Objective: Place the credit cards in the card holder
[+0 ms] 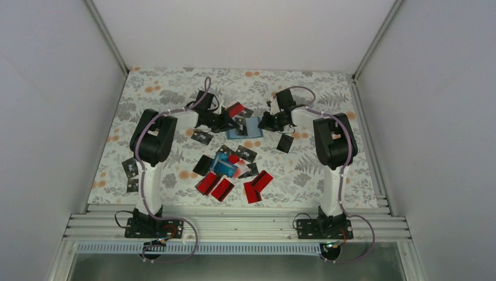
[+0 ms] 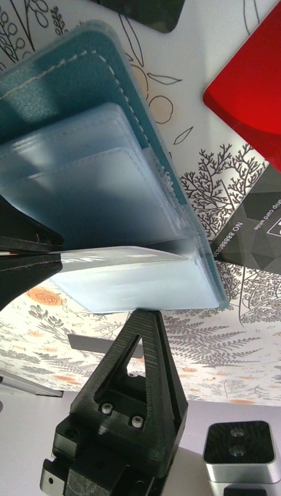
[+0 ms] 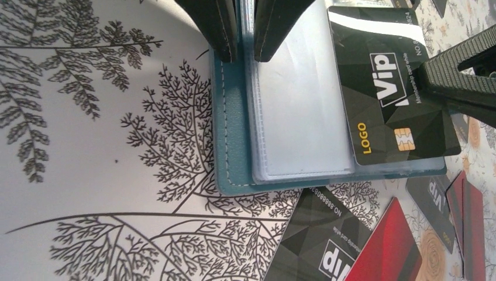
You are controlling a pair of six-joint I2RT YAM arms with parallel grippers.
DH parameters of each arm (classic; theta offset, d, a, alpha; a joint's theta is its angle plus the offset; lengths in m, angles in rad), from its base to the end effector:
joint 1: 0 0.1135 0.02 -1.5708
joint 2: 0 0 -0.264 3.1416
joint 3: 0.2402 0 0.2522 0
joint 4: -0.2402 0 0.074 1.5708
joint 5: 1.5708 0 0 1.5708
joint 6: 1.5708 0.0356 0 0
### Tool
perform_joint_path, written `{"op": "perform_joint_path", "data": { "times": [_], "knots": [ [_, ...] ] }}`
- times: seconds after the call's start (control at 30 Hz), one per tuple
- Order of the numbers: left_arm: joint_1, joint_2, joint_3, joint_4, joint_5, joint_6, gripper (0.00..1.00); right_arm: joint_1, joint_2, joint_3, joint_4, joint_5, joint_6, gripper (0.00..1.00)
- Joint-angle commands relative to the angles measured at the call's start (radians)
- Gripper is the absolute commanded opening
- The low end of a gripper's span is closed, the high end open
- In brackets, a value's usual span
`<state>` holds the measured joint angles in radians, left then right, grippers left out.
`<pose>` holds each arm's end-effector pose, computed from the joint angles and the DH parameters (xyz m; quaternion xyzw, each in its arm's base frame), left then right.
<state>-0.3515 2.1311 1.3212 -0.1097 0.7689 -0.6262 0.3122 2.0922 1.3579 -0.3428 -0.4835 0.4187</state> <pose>0.3980 -0.1723 0.1219 -0.0014 0.8865 -0.4530 0.0949 0.3980 0.1458 0.1299 -0.0083 0.9433 0.3016 0.1386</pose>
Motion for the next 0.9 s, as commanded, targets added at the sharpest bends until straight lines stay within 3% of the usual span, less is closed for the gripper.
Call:
{"op": "perform_joint_path", "data": {
  "times": [0.0, 0.87],
  "knots": [
    [-0.004, 0.030, 0.024, -0.060, 0.015, 0.038, 0.02, -0.013, 0.020, 0.015, -0.032, 0.079, -0.001, 0.09],
    [-0.017, 0.103, 0.139, -0.098, 0.007, 0.017, 0.02, -0.012, 0.030, -0.027, 0.003, -0.023, 0.002, 0.06]
  ]
}}
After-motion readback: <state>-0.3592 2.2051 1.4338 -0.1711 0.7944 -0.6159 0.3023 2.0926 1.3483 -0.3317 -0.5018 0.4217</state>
